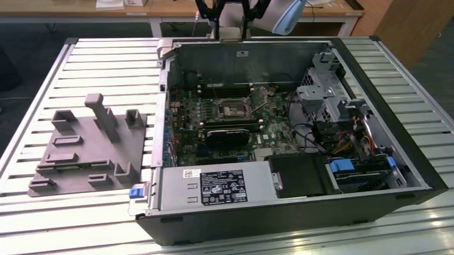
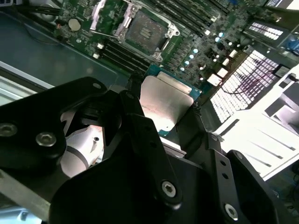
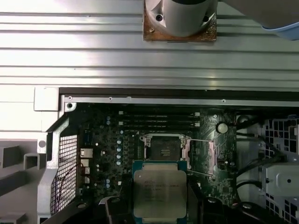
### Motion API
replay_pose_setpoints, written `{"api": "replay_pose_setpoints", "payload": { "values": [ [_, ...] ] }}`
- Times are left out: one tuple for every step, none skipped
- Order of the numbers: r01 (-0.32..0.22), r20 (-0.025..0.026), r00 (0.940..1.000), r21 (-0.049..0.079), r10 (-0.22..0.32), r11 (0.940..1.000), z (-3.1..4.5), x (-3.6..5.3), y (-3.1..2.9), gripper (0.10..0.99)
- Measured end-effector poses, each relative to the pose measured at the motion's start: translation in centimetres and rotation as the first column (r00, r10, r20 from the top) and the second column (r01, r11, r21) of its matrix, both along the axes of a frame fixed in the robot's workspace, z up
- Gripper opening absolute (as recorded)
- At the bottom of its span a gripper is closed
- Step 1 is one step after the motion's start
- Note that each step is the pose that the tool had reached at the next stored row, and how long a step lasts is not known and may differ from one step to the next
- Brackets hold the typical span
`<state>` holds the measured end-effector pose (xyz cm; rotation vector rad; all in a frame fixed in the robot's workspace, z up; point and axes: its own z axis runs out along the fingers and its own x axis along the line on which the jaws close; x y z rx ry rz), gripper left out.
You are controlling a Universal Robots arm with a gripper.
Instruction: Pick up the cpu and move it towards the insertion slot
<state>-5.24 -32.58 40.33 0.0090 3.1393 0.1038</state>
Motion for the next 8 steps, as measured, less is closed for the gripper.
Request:
{"api": "replay_pose_setpoints", "payload": {
  "values": [
    [0.0,0.0001,1.0,0.0,0.0,1.0,-0.04,0.26,0.12,0.545],
    [0.0,0.0,1.0,0.0,0.0,1.0,-0.07,0.54,0.22,0.545],
    [0.0,0.0,1.0,0.0,0.0,1.0,-0.11,0.83,0.33,0.545],
    [0.0,0.0001,1.0,0.0,0.0,1.0,-0.14,1.11,0.43,0.545],
    [0.0,0.0001,1.0,0.0,0.0,1.0,-0.18,1.38,0.54,0.545],
    [0.0,0.0001,1.0,0.0,0.0,1.0,-0.2,1.65,0.66,0.545],
    [0.0,0.0,1.0,0.0,0.0,1.0,-0.23,1.86,0.76,0.545],
    [0.0,0.0001,1.0,0.0,0.0,1.0,-0.27,2.25,0.96,0.545]
  ]
}}
